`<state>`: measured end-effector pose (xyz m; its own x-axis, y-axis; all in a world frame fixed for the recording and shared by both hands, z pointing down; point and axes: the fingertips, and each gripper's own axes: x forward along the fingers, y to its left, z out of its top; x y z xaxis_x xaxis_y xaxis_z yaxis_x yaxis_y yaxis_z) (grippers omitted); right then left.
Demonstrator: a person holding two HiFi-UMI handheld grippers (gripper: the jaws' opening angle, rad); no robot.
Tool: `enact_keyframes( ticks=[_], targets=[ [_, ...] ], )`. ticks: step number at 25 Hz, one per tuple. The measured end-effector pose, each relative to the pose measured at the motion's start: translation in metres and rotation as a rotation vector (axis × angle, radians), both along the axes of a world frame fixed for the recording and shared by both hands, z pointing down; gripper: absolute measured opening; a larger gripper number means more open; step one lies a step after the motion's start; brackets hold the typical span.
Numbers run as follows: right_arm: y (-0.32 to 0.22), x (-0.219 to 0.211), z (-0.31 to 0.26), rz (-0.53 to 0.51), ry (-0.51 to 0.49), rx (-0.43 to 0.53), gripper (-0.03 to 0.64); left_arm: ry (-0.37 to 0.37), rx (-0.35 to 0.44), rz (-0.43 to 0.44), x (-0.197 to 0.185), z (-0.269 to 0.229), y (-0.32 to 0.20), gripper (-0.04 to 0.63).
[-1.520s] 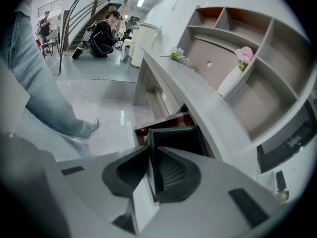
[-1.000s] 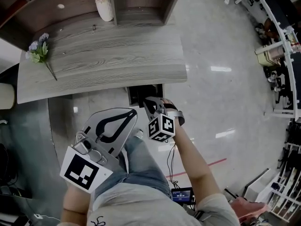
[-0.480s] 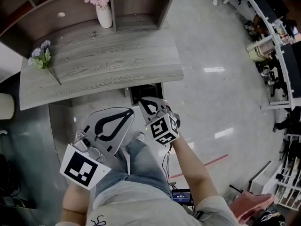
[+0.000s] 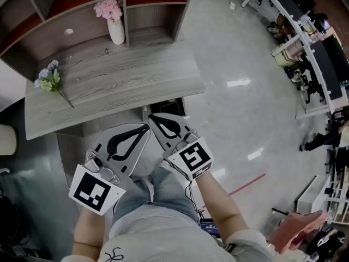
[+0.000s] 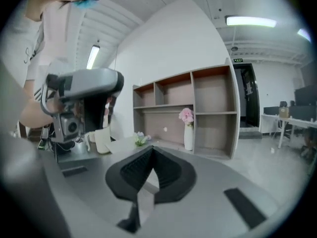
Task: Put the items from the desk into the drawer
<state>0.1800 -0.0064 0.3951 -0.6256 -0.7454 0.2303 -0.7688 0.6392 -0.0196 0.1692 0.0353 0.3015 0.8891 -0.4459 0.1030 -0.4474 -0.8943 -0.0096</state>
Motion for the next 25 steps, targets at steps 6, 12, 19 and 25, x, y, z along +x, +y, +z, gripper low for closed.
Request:
enact_keyframes(
  ticks=[6, 12, 19, 25],
  targets=[
    [0.022, -0.01, -0.062, -0.002, -0.123, 0.097, 0.008, 0.022, 0.024, 0.022, -0.009, -0.015, 0.005, 0.009],
    [0.047, -0.017, -0.11, -0.01, -0.191, 0.177, 0.008, 0.043, 0.055, 0.041, -0.017, -0.029, 0.013, 0.009],
    [0.064, -0.025, -0.127, -0.017, -0.212, 0.198, 0.006, 0.059, 0.059, 0.037, -0.029, -0.034, 0.019, 0.009],
    [0.068, -0.031, -0.128, -0.018, -0.205, 0.198, 0.006, 0.066, 0.063, 0.025, -0.038, -0.033, 0.021, 0.009]
  ],
)
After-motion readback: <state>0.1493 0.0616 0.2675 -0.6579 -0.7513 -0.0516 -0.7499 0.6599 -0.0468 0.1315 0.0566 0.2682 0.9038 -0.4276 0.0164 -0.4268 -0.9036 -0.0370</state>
